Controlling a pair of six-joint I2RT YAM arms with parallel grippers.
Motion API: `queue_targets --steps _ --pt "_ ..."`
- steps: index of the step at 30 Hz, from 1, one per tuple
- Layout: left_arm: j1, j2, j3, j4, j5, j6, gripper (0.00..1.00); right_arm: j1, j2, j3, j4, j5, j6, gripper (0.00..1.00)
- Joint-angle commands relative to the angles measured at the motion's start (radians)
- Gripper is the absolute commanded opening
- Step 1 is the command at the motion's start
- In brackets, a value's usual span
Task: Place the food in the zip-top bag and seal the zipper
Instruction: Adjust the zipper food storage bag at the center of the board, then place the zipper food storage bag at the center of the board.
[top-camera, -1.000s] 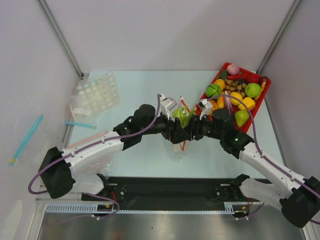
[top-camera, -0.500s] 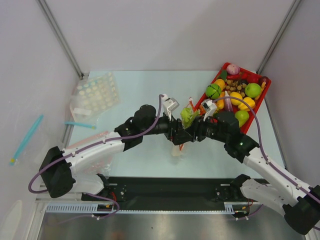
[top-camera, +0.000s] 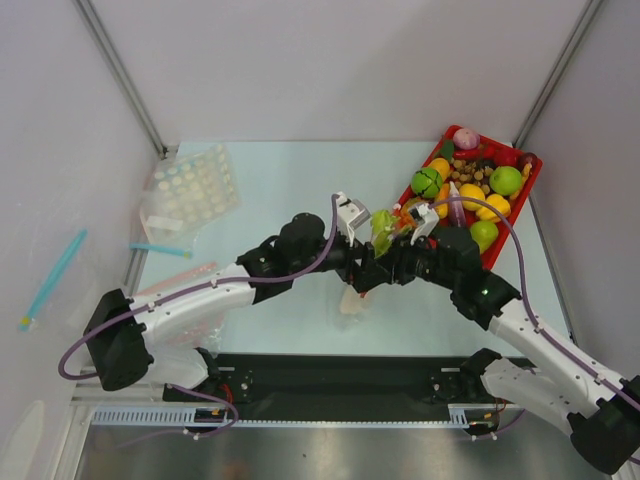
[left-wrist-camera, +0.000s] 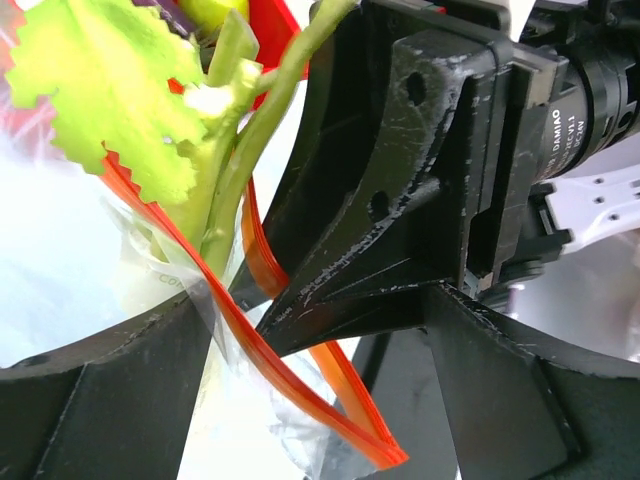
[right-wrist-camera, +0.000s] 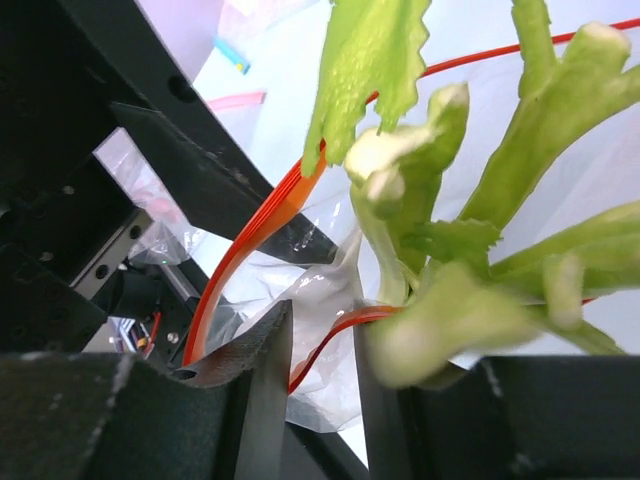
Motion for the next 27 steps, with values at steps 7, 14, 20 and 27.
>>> queue_targets --steps 7,14,20,27 --pt "-0.112 0.077 0.057 -0.042 -0.122 0.169 0.90 0.037 -0.072 0.004 0.231 -0.015 0.088 0.61" --pt "-0.132 0.076 0.032 -0.006 -0.135 0.217 0.85 0.037 -0.070 0.009 0.230 -0.018 0.097 0.70" --pt "-0.173 0.085 0.031 -0.004 -0.201 0.281 0.82 0.037 -0.087 0.006 0.228 -0.013 0.099 0.78" --pt "-0.236 0.082 0.016 0.014 -0.338 0.396 0.87 0.035 -0.096 0.009 0.222 -0.009 0.100 0.84"
